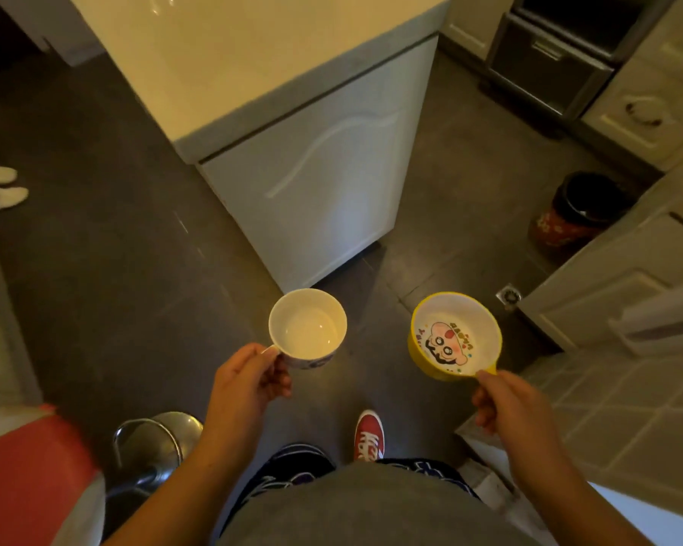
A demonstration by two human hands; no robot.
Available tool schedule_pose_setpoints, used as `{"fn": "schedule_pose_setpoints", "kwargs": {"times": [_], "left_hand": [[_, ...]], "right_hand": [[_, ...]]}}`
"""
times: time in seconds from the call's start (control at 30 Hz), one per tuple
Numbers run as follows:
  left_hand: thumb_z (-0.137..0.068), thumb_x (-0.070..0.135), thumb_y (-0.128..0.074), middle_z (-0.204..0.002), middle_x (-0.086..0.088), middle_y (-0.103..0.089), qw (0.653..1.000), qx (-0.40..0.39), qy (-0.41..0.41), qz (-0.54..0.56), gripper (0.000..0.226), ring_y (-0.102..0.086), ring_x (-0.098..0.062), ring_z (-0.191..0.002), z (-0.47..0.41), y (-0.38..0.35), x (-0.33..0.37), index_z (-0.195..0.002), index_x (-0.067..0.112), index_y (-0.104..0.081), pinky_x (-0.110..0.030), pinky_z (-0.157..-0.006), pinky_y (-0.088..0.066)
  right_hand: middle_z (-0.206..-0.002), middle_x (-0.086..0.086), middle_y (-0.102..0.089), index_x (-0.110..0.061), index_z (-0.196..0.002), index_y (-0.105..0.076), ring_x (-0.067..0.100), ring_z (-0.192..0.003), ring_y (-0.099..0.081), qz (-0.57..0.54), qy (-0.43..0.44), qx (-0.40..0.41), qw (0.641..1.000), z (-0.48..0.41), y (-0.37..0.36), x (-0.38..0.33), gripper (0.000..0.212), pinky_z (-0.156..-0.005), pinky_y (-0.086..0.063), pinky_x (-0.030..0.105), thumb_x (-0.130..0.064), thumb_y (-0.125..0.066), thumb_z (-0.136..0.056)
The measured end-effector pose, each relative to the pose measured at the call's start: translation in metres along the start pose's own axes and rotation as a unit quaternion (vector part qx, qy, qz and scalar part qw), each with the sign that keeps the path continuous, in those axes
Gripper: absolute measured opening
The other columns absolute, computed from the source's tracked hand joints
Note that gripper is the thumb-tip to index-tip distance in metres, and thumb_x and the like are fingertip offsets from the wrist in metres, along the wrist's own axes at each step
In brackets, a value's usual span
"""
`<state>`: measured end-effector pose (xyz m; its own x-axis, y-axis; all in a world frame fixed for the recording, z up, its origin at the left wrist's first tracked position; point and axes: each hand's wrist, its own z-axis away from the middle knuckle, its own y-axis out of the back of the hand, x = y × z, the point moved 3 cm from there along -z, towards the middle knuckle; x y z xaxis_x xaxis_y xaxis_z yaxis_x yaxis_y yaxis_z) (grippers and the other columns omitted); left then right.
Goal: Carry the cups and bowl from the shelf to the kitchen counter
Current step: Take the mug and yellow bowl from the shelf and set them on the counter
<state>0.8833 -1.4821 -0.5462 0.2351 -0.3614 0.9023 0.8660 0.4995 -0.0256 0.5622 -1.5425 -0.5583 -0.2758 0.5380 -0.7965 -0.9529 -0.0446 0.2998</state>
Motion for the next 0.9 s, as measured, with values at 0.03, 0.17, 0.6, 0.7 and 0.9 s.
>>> {"fn": "schedule_pose_setpoints", "kwargs": {"times": [0.03, 0.17, 0.6, 0.7, 0.9], "left_hand": [[-0.1, 0.011, -0.047, -0.062, -0.006, -0.066, 1.0, 0.001, 0.002, -0.001, 0.046, -0.062, -0.018, -0.058, -0.011, -0.004, 0.007, -0.062, 0.023, -0.071, -0.031, -0.057, -0.053], [-0.098, 0.009, -0.05, -0.061, -0.009, -0.063, 1.0, -0.002, 0.003, -0.019, 0.042, -0.06, -0.021, -0.06, -0.064, -0.024, 0.035, -0.062, 0.018, -0.069, -0.029, -0.058, -0.055], [-0.097, 0.004, -0.049, -0.056, -0.005, -0.059, 0.983, -0.166, 0.028, -0.067, 0.035, -0.057, -0.016, -0.052, -0.284, -0.15, 0.123, -0.064, 0.007, -0.06, -0.038, -0.059, -0.046], [-0.096, 0.004, -0.049, -0.056, -0.006, -0.061, 0.971, -0.218, 0.022, -0.092, 0.03, -0.057, -0.018, -0.052, -0.311, -0.208, 0.138, -0.068, 0.004, -0.06, -0.034, -0.056, -0.048], [-0.097, 0.01, -0.048, -0.063, -0.008, -0.064, 0.946, -0.292, 0.018, -0.139, 0.026, -0.06, -0.02, -0.057, -0.342, -0.337, 0.148, -0.076, 0.001, -0.06, -0.038, -0.062, -0.05]], "right_hand": [[-0.055, 0.006, -0.058, 0.0, -0.07, -0.062, 0.016, -0.048, -0.052, -0.001, 0.007, 0.002, 1.0, -0.013, -0.005, -0.014, 0.031, -0.046, -0.041, 0.031, -0.02, -0.055, -0.093], [-0.05, 0.003, -0.057, -0.002, -0.066, -0.061, 0.013, -0.044, -0.052, -0.006, 0.022, 0.01, 1.0, -0.065, -0.021, -0.055, 0.032, -0.042, -0.04, 0.028, -0.02, -0.057, -0.091], [-0.053, 0.002, -0.064, -0.011, -0.061, -0.063, 0.006, -0.041, -0.054, -0.075, -0.056, 0.161, 0.982, -0.168, -0.009, -0.116, 0.034, -0.043, -0.043, 0.024, -0.026, -0.059, -0.091], [-0.052, 0.002, -0.062, -0.012, -0.063, -0.064, 0.005, -0.041, -0.055, -0.108, -0.101, 0.205, 0.967, -0.172, 0.012, -0.11, 0.034, -0.048, -0.044, 0.029, -0.031, -0.059, -0.091], [-0.042, 0.002, -0.053, -0.009, -0.059, -0.062, 0.01, -0.036, -0.049, -0.186, -0.151, 0.27, 0.932, -0.207, 0.065, -0.092, 0.035, -0.044, -0.039, 0.03, -0.023, -0.06, -0.092]]}}
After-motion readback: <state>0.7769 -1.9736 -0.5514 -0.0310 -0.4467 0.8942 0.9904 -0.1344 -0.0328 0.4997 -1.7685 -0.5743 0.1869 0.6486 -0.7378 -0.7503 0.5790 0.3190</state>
